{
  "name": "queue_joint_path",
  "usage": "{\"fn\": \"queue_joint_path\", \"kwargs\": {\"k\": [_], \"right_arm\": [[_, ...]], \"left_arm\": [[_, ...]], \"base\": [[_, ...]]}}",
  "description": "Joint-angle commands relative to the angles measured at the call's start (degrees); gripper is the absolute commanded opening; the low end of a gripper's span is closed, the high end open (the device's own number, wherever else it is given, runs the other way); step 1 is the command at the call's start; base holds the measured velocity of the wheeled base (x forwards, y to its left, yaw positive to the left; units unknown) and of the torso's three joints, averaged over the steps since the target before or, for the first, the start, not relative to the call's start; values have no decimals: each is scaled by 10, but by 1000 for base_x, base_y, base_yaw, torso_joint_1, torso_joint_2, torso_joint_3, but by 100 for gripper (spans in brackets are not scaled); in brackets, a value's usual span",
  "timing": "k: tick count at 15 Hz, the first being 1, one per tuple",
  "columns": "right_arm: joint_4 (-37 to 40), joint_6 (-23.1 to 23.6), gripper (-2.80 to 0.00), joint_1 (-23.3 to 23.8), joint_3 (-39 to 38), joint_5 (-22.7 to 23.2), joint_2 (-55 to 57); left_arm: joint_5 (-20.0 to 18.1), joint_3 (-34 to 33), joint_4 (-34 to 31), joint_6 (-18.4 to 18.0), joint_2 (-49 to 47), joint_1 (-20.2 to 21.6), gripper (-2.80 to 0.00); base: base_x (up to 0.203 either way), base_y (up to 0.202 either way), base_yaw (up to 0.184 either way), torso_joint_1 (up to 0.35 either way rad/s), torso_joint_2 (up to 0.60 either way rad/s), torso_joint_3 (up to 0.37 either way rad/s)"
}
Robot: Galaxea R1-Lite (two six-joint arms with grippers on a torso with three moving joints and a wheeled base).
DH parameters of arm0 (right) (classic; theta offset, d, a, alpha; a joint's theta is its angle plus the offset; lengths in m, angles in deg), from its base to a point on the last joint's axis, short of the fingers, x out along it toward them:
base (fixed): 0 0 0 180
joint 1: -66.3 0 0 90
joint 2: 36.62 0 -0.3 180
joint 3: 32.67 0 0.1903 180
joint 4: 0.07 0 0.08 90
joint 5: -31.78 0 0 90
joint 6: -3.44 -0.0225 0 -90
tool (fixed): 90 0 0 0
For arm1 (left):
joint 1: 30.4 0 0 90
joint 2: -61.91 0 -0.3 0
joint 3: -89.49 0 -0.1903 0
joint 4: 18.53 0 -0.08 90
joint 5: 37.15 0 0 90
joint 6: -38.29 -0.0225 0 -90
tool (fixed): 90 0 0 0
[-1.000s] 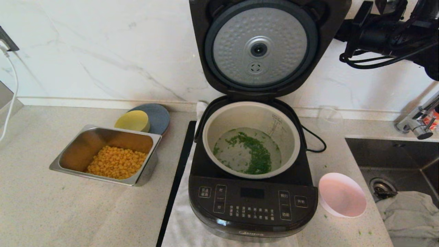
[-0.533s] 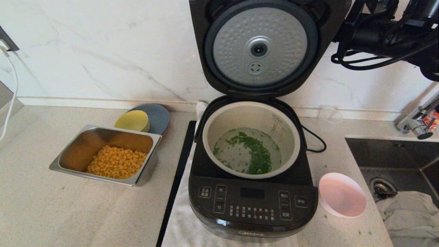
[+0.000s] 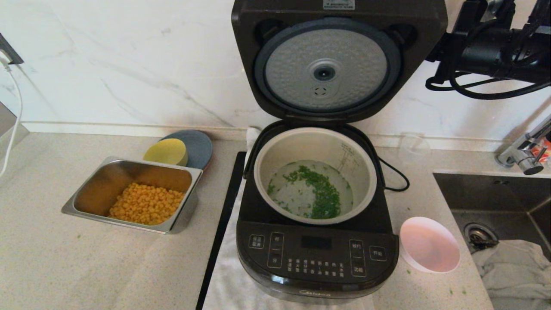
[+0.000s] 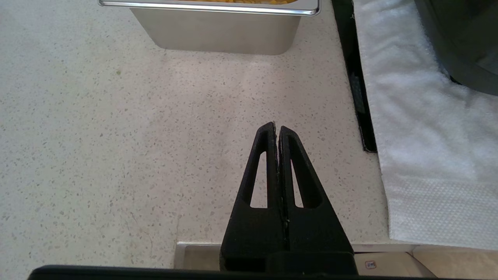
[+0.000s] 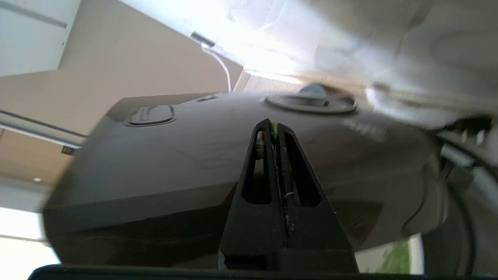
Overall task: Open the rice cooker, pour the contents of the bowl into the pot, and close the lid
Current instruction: Close the rice cooker
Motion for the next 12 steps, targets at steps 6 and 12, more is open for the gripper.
{"fn": "queue_joint_path", "kwargs": {"k": [6,12], "right_arm": [[-2,4,-280,-32,-140,27,-75],[-9,9,-280,-60,-278,24,-118]], "left_arm": [[0,0,-1,0,1,0,-280],[0,0,0,0,1,0,-280]], "base": [[0,0,0,0,0,0],[0,0,0,0,0,0]]}}
